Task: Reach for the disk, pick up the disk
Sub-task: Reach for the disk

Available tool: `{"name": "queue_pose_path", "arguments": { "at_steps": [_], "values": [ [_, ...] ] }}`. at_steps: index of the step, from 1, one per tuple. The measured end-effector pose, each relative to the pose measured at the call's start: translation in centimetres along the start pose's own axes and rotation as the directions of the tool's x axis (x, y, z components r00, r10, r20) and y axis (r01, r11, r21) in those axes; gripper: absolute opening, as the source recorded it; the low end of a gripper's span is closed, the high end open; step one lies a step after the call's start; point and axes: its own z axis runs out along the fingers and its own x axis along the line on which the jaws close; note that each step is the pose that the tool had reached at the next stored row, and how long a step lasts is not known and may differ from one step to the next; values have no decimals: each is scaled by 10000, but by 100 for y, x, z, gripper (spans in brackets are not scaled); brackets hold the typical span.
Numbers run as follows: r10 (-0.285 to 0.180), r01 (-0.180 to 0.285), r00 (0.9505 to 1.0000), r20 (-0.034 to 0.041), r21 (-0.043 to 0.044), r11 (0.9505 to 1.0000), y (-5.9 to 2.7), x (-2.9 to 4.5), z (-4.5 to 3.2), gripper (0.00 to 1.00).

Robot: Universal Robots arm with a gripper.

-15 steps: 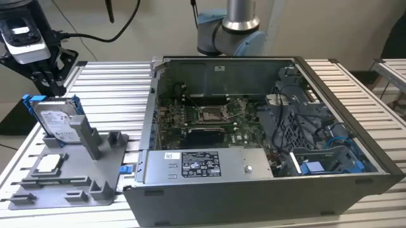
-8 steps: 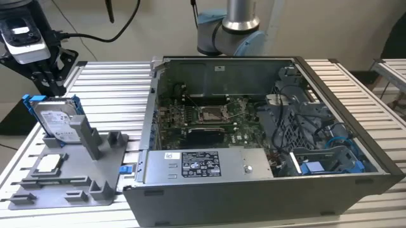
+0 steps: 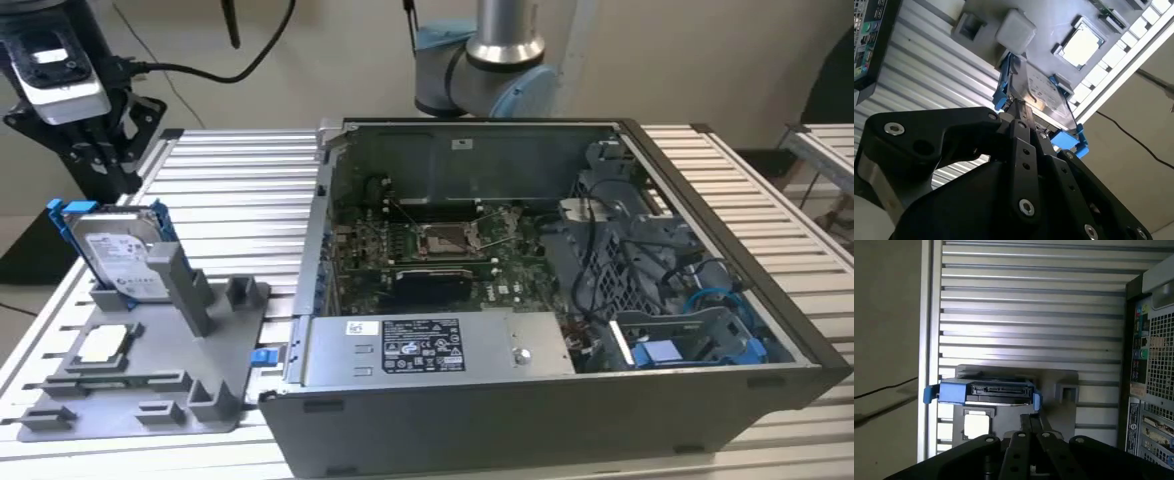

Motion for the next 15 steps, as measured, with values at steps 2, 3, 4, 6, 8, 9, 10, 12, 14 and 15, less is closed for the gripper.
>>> {"name": "queue_pose_path", "arguments": {
  "at_steps": [2,3,4,6,8,9,10,12,14,15],
  "values": [
    [1,-1,10000,-2,1,10000,21,55,1,0],
    [1,-1,10000,0,0,10000,28,95,3,0],
    [0,0,10000,9,0,10000,33,141,4,0],
    [-2,2,10000,27,1,10000,45,229,5,0],
    [-1,1,10000,42,1,10000,62,311,8,0],
    [-1,1,10000,49,1,10000,72,351,11,0],
    [-1,1,10000,51,1,10000,81,391,13,0],
    [-3,3,10000,59,2,10000,94,475,19,0],
    [-3,3,10000,70,1,10000,107,559,25,0],
    [-4,4,10000,73,2,10000,112,585,28,0]
  ]
}}
